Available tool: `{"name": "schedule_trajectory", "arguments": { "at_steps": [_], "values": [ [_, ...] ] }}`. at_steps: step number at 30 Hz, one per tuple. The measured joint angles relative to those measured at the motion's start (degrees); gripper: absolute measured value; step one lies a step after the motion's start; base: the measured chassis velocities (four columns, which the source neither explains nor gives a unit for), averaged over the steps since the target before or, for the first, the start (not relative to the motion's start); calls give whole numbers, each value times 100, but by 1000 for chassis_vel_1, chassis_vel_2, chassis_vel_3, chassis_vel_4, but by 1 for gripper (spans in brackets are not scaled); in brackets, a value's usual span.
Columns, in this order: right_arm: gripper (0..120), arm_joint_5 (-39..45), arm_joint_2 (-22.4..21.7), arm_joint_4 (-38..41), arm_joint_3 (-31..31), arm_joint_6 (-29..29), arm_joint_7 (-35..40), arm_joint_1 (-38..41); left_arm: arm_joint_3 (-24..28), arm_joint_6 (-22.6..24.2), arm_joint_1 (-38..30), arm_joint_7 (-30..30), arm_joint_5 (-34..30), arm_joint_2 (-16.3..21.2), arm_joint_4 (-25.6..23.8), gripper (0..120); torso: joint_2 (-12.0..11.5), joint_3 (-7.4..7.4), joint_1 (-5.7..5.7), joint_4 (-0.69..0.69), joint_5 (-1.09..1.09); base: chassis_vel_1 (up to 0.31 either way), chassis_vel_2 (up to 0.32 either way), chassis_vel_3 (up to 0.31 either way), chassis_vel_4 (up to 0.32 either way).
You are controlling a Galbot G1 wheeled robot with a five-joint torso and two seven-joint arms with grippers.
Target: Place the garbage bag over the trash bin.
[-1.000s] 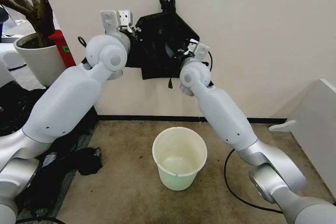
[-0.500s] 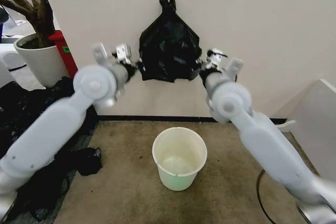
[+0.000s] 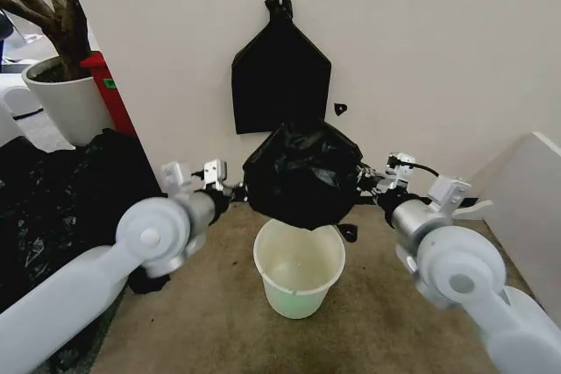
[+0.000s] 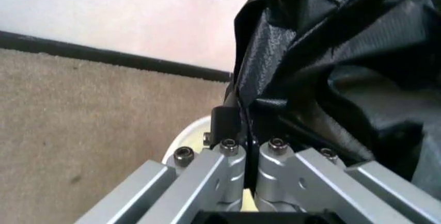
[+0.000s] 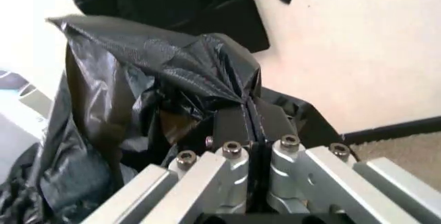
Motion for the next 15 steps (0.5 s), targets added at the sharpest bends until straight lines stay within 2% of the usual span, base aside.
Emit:
{"name": "schedule_trajectory", "arguments": {
  "at_steps": [4,9,12,15],
  "values": [
    [0,98,165,-69,7,-133,33,-176,-84,43,367,30,182,96,-9,0,0,1,0,-2,-1,0,0,0,0],
    [0,-128,499,-486,-281,-174,10,-284,-59,107,733,175,445,57,324,0,0,1,0,0,1,0,0,0,0],
    [0,-537,695,-872,-533,-170,-20,-345,206,109,791,342,747,-237,760,0,-1,2,0,0,-1,0,0,0,0],
    [0,-973,798,-1097,-665,-145,-109,-572,492,96,754,364,908,-514,990,0,0,2,0,-2,0,0,0,0,0]
  ]
}}
